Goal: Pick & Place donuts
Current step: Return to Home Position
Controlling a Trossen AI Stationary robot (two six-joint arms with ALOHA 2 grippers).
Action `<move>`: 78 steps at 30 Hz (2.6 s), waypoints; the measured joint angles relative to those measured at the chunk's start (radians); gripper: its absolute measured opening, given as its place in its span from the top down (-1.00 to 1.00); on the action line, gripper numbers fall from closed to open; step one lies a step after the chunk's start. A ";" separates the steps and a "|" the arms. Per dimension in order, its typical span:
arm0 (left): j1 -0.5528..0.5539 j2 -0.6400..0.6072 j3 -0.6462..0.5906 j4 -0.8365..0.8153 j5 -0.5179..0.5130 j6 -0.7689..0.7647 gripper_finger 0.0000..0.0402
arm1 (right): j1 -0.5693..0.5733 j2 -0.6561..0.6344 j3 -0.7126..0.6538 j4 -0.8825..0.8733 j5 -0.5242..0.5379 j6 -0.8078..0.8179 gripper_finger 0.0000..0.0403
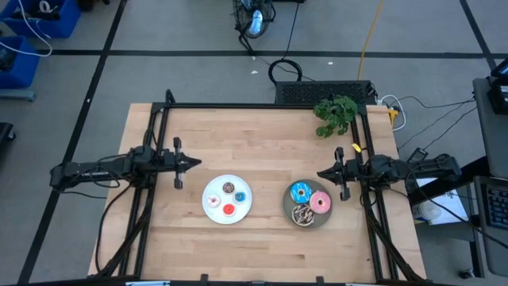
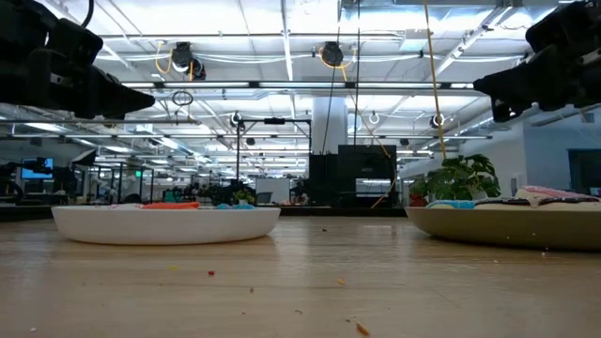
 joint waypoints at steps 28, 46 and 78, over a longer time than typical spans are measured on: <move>0.000 0.000 0.000 -0.035 0.010 -0.074 0.88 | 0.018 0.017 0.000 0.025 0.105 -0.038 1.00; 0.000 0.000 0.000 -0.035 0.010 -0.079 0.87 | 0.018 0.017 0.000 0.025 0.105 -0.031 1.00; 0.000 0.000 0.000 -0.035 0.009 -0.078 0.87 | 0.018 0.017 0.000 0.025 0.104 -0.031 1.00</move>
